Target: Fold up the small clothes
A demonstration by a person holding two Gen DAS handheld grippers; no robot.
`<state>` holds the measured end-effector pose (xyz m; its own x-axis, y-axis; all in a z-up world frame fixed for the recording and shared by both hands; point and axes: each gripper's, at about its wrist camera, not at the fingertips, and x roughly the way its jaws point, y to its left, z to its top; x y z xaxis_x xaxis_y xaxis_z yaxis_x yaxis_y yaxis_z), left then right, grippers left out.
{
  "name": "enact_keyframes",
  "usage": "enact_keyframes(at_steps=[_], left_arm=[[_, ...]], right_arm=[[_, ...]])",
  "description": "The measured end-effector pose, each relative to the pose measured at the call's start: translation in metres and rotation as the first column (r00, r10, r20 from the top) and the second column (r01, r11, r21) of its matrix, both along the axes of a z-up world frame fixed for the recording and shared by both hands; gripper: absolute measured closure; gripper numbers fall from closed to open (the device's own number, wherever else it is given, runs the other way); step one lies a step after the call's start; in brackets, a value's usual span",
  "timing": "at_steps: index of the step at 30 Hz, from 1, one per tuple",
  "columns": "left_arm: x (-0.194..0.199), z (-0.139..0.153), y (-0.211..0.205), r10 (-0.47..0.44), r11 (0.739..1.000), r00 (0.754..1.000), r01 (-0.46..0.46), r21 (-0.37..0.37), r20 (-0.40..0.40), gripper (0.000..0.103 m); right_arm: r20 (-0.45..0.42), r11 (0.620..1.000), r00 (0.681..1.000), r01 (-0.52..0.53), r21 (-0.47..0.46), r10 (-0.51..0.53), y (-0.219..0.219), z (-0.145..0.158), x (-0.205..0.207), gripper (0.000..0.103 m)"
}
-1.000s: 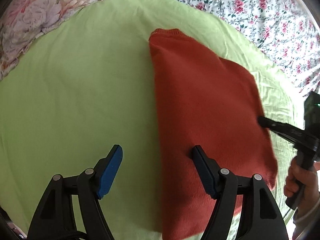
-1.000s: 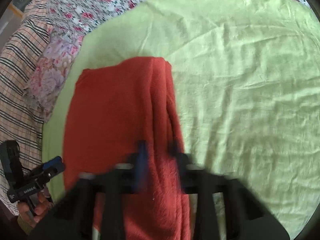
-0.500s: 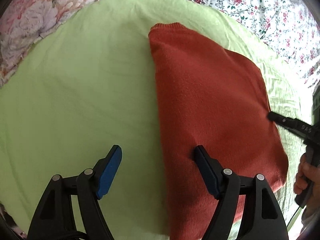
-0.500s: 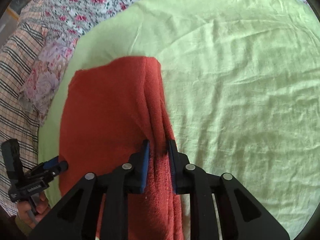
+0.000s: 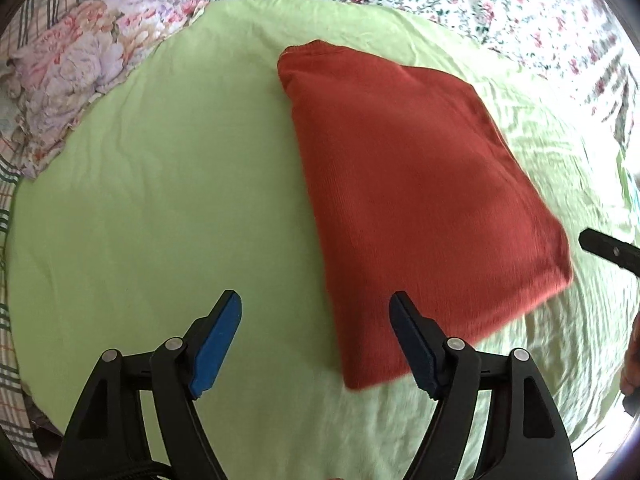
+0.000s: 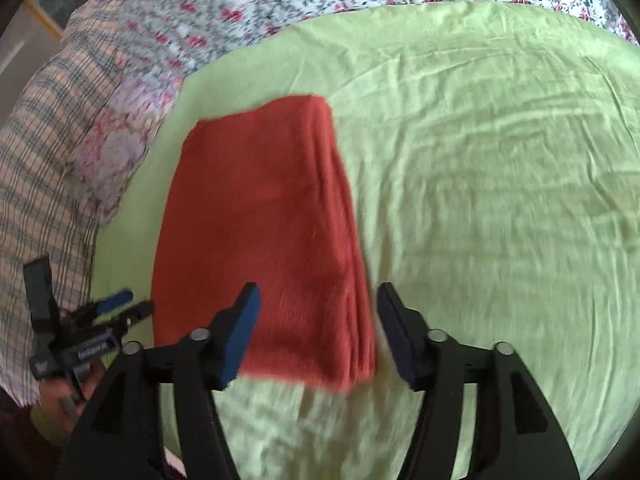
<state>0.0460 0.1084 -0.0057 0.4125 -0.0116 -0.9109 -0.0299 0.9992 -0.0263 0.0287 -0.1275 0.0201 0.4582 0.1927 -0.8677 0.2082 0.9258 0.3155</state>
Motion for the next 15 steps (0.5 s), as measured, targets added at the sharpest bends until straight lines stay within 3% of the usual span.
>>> enact_keyframes(at_steps=[6, 9, 15], left_arm=[[-0.036, -0.005, -0.011, -0.098, 0.992, 0.995, 0.097, 0.082, 0.006, 0.018], [-0.055, -0.008, -0.017, -0.136, 0.983, 0.991, 0.134, 0.126, 0.006, 0.017], [-0.074, -0.01, -0.018, -0.144, 0.981, 0.99, 0.141, 0.135, 0.008, 0.017]], right_arm=[[0.011, 0.992, 0.994, -0.105, -0.075, 0.106, 0.038, 0.0, -0.036, 0.02], [-0.011, 0.986, 0.991, -0.134, -0.099, 0.134, 0.049, -0.007, -0.05, 0.018], [-0.056, 0.98, 0.987, -0.154, -0.125, 0.148, 0.06, -0.017, -0.067, 0.018]])
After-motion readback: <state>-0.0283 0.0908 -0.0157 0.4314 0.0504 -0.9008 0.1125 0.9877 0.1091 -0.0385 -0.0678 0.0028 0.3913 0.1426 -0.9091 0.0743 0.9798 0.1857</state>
